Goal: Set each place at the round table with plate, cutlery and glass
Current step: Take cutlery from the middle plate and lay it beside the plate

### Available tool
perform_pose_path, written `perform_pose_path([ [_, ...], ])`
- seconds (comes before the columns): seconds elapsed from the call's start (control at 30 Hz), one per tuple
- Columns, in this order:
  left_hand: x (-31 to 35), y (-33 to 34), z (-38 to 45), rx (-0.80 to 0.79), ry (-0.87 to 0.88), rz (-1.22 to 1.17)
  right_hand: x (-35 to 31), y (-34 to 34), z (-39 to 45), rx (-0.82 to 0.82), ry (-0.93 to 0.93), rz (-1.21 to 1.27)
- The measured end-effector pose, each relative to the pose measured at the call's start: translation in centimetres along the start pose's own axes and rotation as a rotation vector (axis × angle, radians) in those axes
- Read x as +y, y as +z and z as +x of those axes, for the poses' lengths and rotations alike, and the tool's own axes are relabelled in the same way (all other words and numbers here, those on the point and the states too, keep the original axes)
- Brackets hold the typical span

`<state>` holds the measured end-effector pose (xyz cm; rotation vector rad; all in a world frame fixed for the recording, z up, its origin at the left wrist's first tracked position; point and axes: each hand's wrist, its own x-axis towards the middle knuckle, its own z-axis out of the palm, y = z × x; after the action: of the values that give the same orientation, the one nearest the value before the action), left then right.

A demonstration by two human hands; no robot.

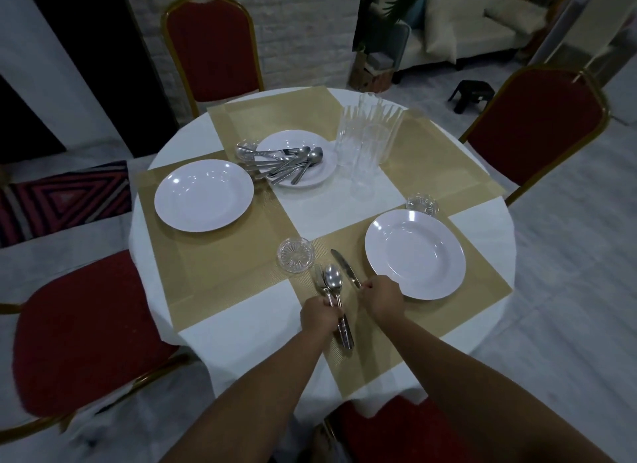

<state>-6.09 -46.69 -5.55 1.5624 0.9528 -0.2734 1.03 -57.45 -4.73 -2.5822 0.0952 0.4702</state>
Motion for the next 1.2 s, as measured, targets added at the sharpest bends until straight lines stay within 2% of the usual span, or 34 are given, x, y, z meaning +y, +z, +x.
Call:
perform_pose_path([
  [0.13,0.3,0.3,-1.1,0.081,0.079,0.122,0.8,0.1,-0.3,0.025,-0.033,-0.051],
  [0.4,0.0,0.7,-1.5,0.097,0.133,0.302,2.0,-0.3,-0.5,0.071,-0.078,-0.216],
  [0.77,-0.3,1.0,-1.3,0.120,0.161,0.290,3.3,-0.2,-0.6,0.066,-0.216,-0.344],
  [1.2,-0.7,-0.4,-1.0,0.177,0.119,0.275,3.1,-0.1,0.2,0.071,-0.245,-0.337],
])
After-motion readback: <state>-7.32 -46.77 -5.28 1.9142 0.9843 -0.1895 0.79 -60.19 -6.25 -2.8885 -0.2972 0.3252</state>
